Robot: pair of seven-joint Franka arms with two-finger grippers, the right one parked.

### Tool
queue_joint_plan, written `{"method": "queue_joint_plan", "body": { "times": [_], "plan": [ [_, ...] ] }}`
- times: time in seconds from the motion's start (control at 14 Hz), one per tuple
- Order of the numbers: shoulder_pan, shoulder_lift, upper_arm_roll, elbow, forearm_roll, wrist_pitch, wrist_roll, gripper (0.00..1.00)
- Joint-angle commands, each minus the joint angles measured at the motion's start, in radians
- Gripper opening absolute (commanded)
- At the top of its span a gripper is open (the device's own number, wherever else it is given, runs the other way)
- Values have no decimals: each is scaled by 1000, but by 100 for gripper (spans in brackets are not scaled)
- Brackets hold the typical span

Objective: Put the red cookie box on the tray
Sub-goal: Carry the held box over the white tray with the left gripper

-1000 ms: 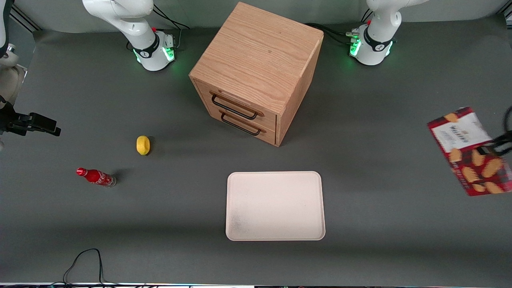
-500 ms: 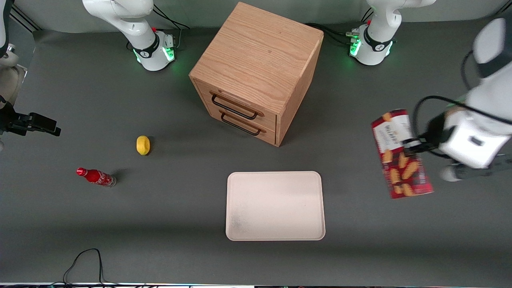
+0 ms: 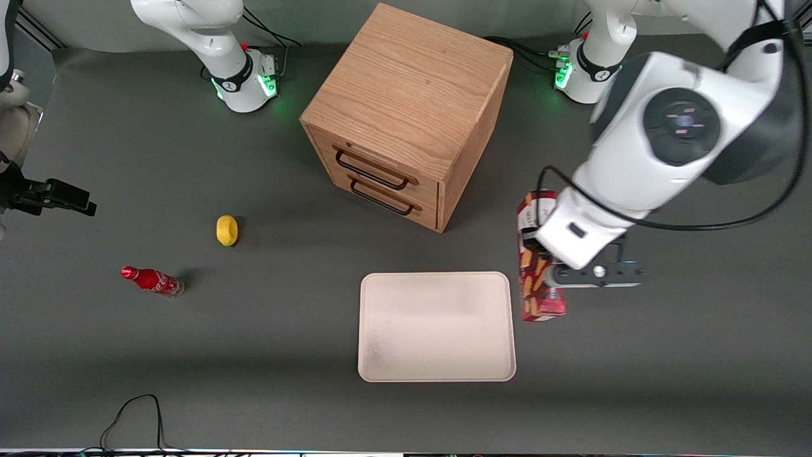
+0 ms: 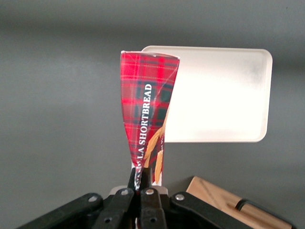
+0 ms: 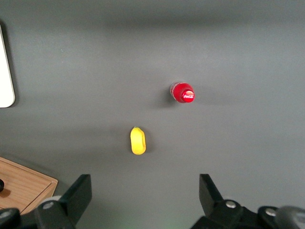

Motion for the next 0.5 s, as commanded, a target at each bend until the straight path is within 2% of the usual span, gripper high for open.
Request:
{"method": "queue_joint_plan", "body": {
  "times": [0.0, 0.43],
  "plan": [
    [-48, 70, 18, 53, 52, 32, -82, 0],
    [-47, 247, 19, 9, 64, 235, -77, 0]
  ]
}}
